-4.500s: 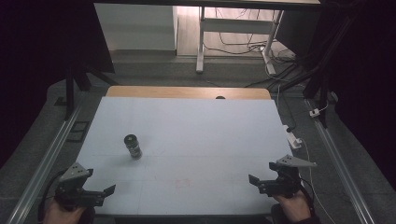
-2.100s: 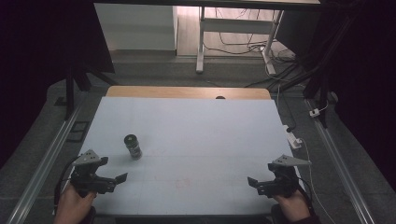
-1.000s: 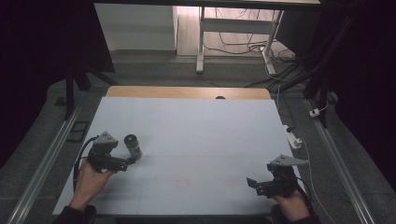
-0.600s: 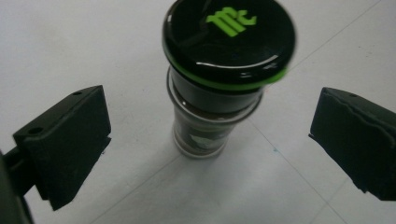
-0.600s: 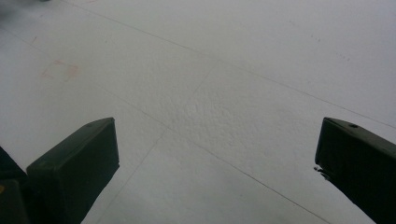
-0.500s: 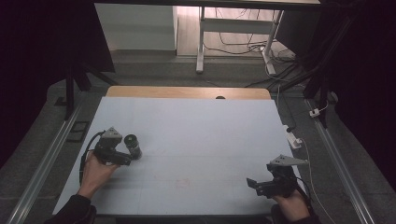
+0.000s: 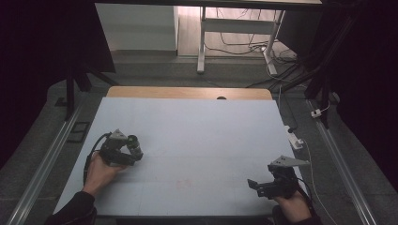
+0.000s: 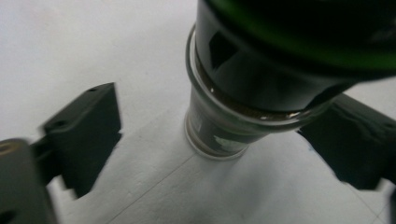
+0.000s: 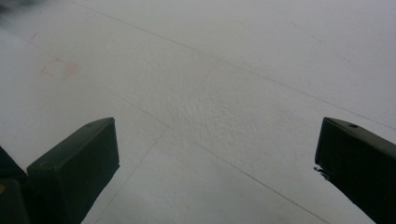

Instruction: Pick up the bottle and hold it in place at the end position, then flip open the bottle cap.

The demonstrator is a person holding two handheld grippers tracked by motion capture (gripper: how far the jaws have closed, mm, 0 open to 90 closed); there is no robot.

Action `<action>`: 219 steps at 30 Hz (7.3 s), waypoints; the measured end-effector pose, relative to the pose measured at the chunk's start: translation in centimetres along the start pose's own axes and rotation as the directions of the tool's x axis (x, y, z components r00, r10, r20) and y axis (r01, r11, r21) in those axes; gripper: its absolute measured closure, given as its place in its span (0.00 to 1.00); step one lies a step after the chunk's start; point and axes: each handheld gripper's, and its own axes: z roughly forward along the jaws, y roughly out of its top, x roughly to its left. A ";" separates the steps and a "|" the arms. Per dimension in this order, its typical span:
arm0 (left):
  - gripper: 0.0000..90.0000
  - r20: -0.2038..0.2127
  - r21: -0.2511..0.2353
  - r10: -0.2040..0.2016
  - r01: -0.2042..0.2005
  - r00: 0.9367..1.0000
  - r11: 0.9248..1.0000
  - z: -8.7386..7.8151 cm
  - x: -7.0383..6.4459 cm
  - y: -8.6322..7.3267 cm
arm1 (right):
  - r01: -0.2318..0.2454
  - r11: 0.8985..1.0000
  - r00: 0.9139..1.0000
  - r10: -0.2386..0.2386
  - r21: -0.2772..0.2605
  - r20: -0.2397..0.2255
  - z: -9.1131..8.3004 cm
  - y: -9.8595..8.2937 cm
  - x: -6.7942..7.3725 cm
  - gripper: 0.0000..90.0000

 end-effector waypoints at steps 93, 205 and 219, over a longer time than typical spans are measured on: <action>0.60 0.125 0.006 0.172 -0.174 0.977 0.985 6.0 -9.6 13.4 | -0.001 1.000 1.000 0.001 0.010 -0.004 0.1 0.0 -0.1 0.00; 0.60 0.108 -0.059 0.237 -0.232 0.965 0.971 9.6 -10.8 10.6 | 0.164 0.980 0.965 -0.183 -0.115 -0.189 5.8 7.5 5.8 0.00; 0.60 0.109 -0.061 0.240 -0.234 0.965 0.970 9.6 -10.8 10.6 | 0.191 0.976 0.959 -0.208 -0.102 -0.195 9.0 10.0 6.6 0.00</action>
